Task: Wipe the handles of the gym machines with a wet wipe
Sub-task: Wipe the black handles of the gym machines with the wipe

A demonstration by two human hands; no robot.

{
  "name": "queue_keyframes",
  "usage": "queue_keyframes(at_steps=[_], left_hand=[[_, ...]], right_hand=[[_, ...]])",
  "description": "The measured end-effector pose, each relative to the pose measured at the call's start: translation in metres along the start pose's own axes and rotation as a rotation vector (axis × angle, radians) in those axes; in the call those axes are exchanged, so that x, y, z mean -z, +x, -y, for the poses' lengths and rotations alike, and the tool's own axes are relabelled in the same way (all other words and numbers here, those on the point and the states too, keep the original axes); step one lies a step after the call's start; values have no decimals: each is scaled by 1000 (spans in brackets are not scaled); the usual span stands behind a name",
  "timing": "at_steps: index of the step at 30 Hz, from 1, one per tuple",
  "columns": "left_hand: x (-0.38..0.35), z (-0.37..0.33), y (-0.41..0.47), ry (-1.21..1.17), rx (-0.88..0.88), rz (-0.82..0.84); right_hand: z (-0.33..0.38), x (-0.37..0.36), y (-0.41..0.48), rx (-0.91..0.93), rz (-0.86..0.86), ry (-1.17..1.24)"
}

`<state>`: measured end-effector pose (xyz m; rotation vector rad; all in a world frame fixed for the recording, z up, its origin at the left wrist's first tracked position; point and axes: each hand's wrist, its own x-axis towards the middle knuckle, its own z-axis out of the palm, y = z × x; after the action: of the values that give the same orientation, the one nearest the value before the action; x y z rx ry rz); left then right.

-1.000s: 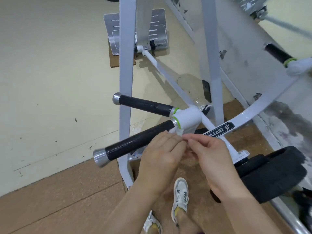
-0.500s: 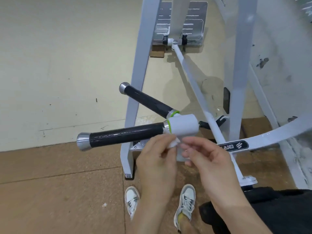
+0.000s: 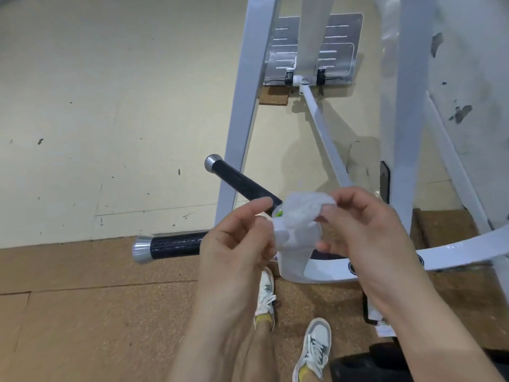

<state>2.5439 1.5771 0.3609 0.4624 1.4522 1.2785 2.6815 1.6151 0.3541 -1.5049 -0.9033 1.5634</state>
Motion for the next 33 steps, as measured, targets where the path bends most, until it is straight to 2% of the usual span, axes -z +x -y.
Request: queue_keyframes(at_steps=[2, 4, 6, 8, 12, 15, 19, 21, 24, 27, 31, 33], left_hand=[[3, -9, 8, 234, -117, 49], [1, -20, 16, 377, -230, 194], [-5, -32, 29, 434, -203, 354], [-6, -38, 46, 515, -188, 361], [2, -49, 78, 617, -167, 297], [7, -51, 96, 793, -97, 379], [4, -40, 107, 1061, -64, 508], [-2, -34, 106, 1206, -109, 504], [-7, -25, 101, 1358, -173, 449], [-5, -20, 103, 1397, -177, 423], [9, -23, 107, 1291, -62, 478], [15, -24, 105, 1235, -56, 471]], right_hand=[[7, -4, 7, -93, 52, 229], [9, -10, 15, -65, 123, 188], [14, -16, 24, -29, 202, 136], [17, -19, 34, -30, 213, 121], [19, -25, 55, -40, 111, 31], [18, -30, 68, 8, -3, -148], [9, -23, 80, 84, -62, -544], [5, -19, 80, 94, -38, -660], [-2, -19, 74, 76, 121, -755], [-2, -24, 69, 75, 216, -792], [6, -37, 70, 178, 259, -1156], [5, -44, 73, 260, 254, -1250]])
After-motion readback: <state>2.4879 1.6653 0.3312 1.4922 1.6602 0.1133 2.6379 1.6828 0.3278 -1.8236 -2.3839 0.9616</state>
